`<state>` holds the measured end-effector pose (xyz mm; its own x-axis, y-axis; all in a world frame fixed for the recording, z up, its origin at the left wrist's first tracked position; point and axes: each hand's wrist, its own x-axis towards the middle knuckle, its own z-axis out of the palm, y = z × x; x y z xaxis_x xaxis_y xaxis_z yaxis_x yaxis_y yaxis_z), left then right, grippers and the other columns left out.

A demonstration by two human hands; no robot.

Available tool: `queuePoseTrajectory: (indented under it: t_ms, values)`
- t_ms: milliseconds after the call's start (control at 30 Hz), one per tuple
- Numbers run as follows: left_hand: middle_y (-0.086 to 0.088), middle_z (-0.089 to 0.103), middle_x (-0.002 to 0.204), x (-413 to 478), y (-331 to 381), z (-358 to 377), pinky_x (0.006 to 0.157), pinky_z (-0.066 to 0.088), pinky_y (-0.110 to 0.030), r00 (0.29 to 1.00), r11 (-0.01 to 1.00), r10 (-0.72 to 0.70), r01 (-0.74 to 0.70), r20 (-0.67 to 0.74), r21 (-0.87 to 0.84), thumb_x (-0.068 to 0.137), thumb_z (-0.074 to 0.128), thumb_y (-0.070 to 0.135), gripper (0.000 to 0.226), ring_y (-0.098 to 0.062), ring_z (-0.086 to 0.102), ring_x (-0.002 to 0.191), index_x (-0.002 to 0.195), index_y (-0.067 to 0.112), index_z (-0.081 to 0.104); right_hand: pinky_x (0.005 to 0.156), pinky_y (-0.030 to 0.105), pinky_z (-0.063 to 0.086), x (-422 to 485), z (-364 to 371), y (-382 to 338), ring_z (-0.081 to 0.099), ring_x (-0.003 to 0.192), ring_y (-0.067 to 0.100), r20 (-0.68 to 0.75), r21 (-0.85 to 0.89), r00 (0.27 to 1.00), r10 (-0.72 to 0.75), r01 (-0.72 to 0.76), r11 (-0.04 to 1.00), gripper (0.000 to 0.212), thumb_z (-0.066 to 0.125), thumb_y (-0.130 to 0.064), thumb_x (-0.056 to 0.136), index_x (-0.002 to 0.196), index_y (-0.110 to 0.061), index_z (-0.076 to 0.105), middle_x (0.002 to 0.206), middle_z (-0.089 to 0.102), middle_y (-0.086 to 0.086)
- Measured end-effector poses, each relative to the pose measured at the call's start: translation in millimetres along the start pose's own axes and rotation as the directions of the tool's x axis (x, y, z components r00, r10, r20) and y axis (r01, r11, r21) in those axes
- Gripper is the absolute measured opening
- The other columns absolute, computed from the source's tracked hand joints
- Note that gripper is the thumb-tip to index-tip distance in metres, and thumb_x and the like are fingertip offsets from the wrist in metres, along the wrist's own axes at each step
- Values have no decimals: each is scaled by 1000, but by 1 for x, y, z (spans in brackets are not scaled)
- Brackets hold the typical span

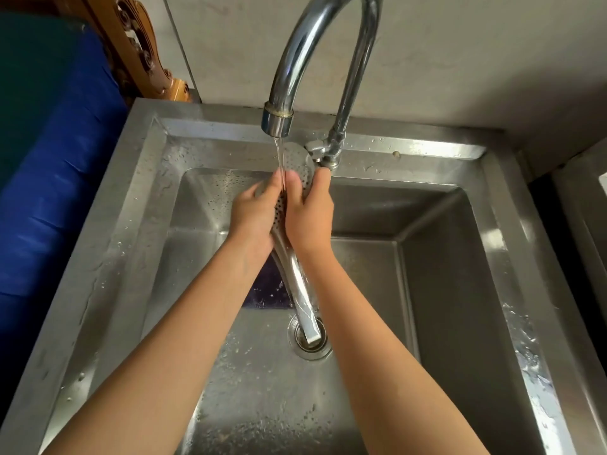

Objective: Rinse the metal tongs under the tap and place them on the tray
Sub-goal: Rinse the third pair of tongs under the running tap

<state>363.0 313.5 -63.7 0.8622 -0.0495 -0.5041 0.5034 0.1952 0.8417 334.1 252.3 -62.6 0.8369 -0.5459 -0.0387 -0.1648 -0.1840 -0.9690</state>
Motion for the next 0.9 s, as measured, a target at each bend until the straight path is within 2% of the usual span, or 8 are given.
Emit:
queuePoseTrajectory:
  t_ms: [133,200,300,400,467,567,700,900]
  values:
    - [-4,73,103,-6,-12,-7,78,55,-29,982,1000,31,-31,189,0,89,61,16,20,-15,69,92,108,18,66,51,24,28,20,-7,0,44,53,10,-129,-119,989,74,-89,989,45,44,-46,94,68,-9,45,57,48,-4]
    - [-2,73,103,-7,-16,-12,75,54,-23,951,997,80,-74,299,-31,89,57,4,29,-13,69,92,113,17,64,54,25,32,25,-6,-1,49,60,16,-105,-122,989,101,-113,986,46,41,-46,95,71,-8,49,61,50,-3]
    - [-7,72,101,-4,-12,-13,74,54,-24,991,995,84,-78,106,-56,89,57,5,22,-18,68,93,109,10,66,55,27,28,17,3,0,47,63,18,31,-119,997,71,-67,991,33,38,-35,98,77,-11,44,63,48,-5]
    - [-4,70,99,4,-4,-15,91,52,-32,992,994,96,-100,-78,-37,89,59,8,14,-20,66,100,90,19,68,51,22,28,6,4,6,43,56,4,146,-22,989,4,-1,1000,26,38,-20,99,73,-19,36,65,45,-7]
    - [-1,71,94,8,2,-17,95,51,-36,979,985,172,-172,-109,13,91,58,11,17,-18,66,97,85,23,68,59,7,37,-1,2,12,50,64,0,206,56,978,-32,21,998,12,37,-15,99,96,-13,49,82,55,-9]
    - [1,75,82,13,12,-18,87,55,-36,959,963,270,-268,-79,38,93,54,17,17,-18,70,87,87,22,69,72,2,41,-6,-2,17,54,82,-2,292,105,956,-39,9,994,26,40,-15,99,125,-14,44,105,58,-5]
    - [-16,71,94,15,11,-11,85,54,-50,929,919,362,-343,-73,192,92,51,34,24,-39,65,93,75,34,68,58,17,48,-3,-6,13,62,64,2,297,124,952,79,-121,985,12,56,-25,92,99,-15,56,83,67,1]
    - [14,63,87,10,8,5,71,45,-11,828,744,556,-535,75,400,93,44,15,15,4,58,79,98,26,53,61,27,40,6,-4,8,47,56,6,105,47,990,90,-95,994,26,53,-30,93,72,-15,51,63,55,-6]
